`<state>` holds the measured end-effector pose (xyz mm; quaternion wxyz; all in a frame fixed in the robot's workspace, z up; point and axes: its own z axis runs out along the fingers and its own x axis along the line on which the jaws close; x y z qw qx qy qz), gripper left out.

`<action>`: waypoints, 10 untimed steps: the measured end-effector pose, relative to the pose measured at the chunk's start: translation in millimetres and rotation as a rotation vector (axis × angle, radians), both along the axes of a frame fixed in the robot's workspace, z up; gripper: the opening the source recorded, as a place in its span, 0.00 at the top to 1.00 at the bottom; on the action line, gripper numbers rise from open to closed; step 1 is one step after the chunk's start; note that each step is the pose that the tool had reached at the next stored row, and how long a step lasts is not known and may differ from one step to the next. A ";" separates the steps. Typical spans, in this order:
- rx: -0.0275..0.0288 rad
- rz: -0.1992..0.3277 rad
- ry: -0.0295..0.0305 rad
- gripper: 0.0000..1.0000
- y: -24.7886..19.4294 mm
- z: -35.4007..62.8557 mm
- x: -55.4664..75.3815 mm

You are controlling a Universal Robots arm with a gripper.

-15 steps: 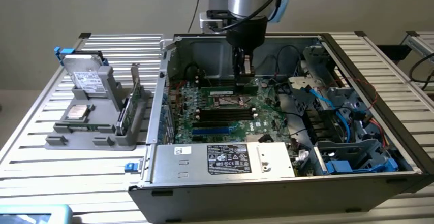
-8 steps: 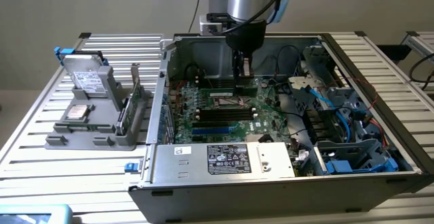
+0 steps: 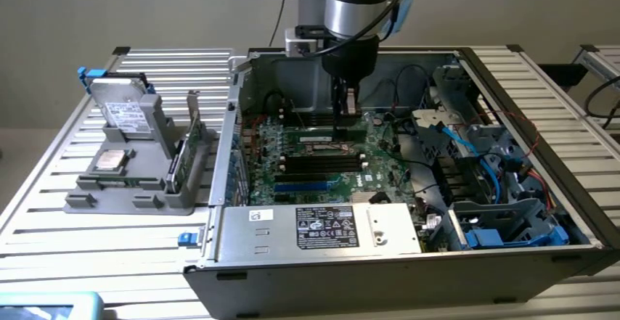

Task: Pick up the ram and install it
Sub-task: 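Insert the ram into the slot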

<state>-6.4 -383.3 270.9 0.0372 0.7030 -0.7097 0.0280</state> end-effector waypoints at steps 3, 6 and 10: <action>-0.0072 -0.001 0.0000 0.87 0.0 -0.7 -0.1; -0.0159 -0.001 -0.0002 0.87 0.3 -2.3 -0.1; -0.0344 -0.001 -0.0001 0.87 3.0 -5.3 -0.1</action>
